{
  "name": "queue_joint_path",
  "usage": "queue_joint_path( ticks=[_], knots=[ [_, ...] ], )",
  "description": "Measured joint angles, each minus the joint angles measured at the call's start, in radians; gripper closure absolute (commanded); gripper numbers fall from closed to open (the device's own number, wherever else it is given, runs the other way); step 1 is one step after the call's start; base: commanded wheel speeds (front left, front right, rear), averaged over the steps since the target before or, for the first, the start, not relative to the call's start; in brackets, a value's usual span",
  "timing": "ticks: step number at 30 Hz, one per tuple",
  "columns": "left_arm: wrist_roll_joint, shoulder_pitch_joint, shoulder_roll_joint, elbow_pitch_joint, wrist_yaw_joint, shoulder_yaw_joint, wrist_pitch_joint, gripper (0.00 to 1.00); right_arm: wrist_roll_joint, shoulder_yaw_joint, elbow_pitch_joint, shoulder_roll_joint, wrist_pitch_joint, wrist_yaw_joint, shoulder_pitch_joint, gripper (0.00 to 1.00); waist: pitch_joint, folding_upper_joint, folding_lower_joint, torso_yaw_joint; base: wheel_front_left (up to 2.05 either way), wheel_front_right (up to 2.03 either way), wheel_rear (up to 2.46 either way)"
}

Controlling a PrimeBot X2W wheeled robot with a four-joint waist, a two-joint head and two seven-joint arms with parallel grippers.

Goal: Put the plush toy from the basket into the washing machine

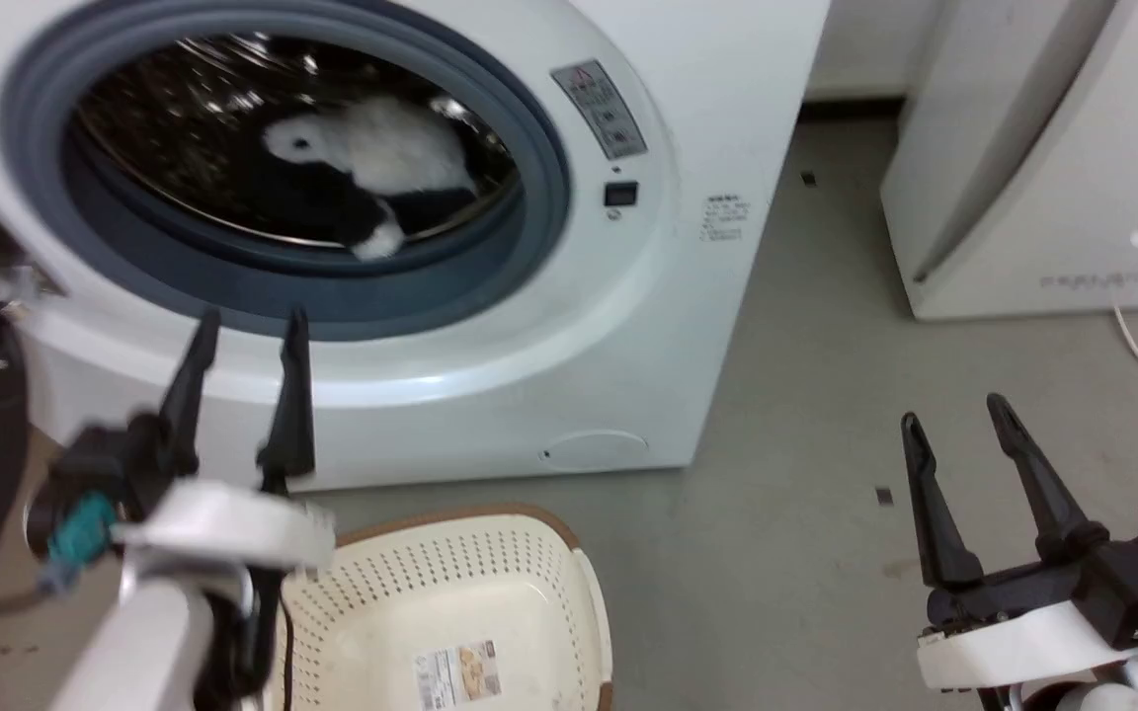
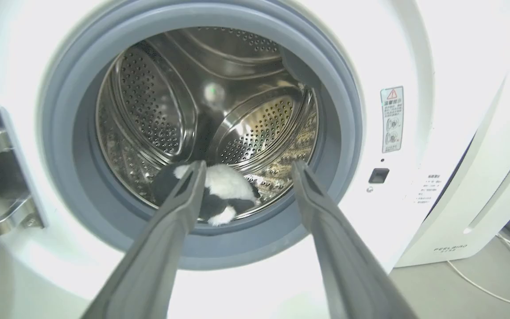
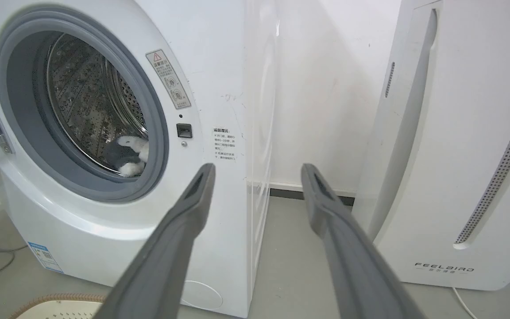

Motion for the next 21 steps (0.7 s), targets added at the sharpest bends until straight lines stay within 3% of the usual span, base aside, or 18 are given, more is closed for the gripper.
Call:
queue_joint_path(
  ticks=[9,21],
  knots=[
    [0.152,0.292,-0.116,-0.074,-0.024,0.082,0.000,0.00,-0.007,0.009,0.025,0.000,0.000,0.000,0.054,0.00,-0.103,0.0000,-0.0001,0.044,0.00,0.00,0.00],
    [0.288,0.411,-0.197,-0.049,-0.058,0.115,0.000,0.00,-0.003,0.021,0.046,0.000,0.000,0.000,0.100,0.00,-0.152,0.0000,0.0000,0.071,0.00,0.00,0.00]
  ],
)
